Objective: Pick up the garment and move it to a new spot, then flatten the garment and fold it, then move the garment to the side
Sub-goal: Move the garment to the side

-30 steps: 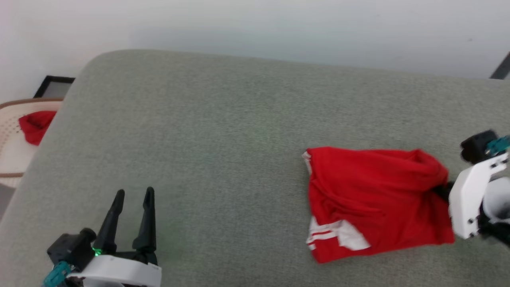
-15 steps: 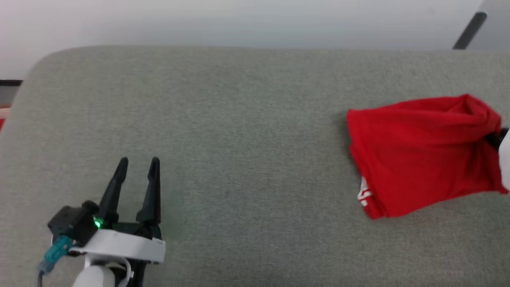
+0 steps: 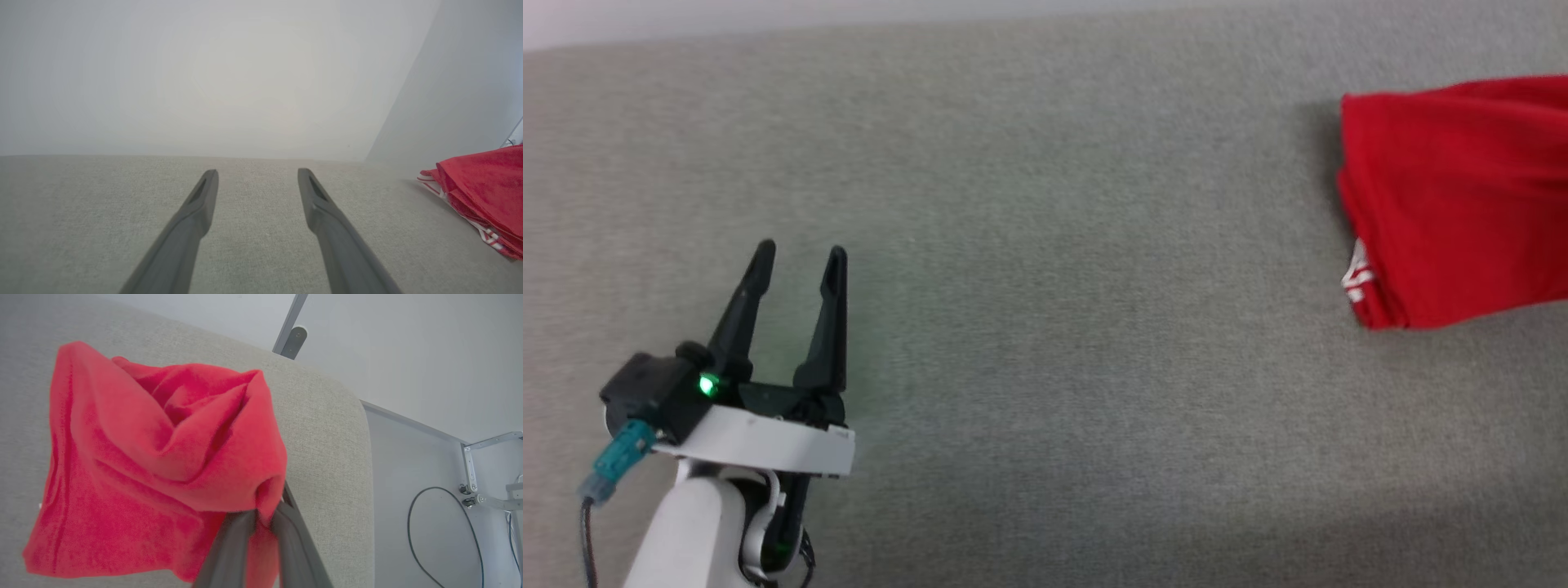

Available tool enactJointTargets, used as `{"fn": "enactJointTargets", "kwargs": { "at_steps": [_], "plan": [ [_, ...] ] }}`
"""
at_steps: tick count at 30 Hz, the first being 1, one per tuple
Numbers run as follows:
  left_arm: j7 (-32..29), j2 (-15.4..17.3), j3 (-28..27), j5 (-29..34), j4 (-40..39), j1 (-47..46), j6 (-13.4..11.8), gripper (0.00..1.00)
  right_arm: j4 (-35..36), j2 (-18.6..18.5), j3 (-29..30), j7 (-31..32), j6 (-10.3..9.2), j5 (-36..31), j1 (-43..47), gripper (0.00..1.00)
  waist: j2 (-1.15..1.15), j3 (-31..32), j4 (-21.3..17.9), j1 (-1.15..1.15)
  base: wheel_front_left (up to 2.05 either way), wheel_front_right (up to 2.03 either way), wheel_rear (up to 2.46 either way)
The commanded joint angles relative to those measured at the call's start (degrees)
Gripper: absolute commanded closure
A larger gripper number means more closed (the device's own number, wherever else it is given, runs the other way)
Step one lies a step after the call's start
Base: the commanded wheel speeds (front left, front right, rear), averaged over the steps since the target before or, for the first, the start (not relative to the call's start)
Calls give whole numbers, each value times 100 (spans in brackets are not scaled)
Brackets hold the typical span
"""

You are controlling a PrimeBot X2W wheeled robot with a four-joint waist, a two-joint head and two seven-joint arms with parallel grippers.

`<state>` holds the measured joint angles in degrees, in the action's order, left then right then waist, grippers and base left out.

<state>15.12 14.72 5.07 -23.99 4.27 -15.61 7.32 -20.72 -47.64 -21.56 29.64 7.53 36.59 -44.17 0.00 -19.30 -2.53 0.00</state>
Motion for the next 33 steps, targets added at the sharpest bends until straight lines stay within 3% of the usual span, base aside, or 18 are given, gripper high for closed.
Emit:
{"fn": "enactJointTargets", "kwargs": {
  "at_steps": [1, 9, 17, 33],
  "plan": [
    [-6, 47, 5, 48, -29, -111, 24, 0, -97, -49, -28, -122, -8, -66, -145, 100, 0, -376, -344, 0, 0, 0, 0],
    [-6, 191, 125, 71, -51, -410, 24, 0, -875, -221, -266, -717, -8, -169, -633, 100, 0, -799, -568, 0, 0, 0, 0],
    [-6, 269, 265, 49, -67, -600, 24, 0, -1657, -348, -482, -1428, -8, -455, -1121, 100, 0, -1096, -554, 0, 0, 0, 0],
    [-6, 352, 352, 48, -41, -776, 23, 0, -3100, -3, -891, -2298, -8, -1076, -1911, 100, 0, -1380, -435, 0, 0, 0, 0]
  ]
}}
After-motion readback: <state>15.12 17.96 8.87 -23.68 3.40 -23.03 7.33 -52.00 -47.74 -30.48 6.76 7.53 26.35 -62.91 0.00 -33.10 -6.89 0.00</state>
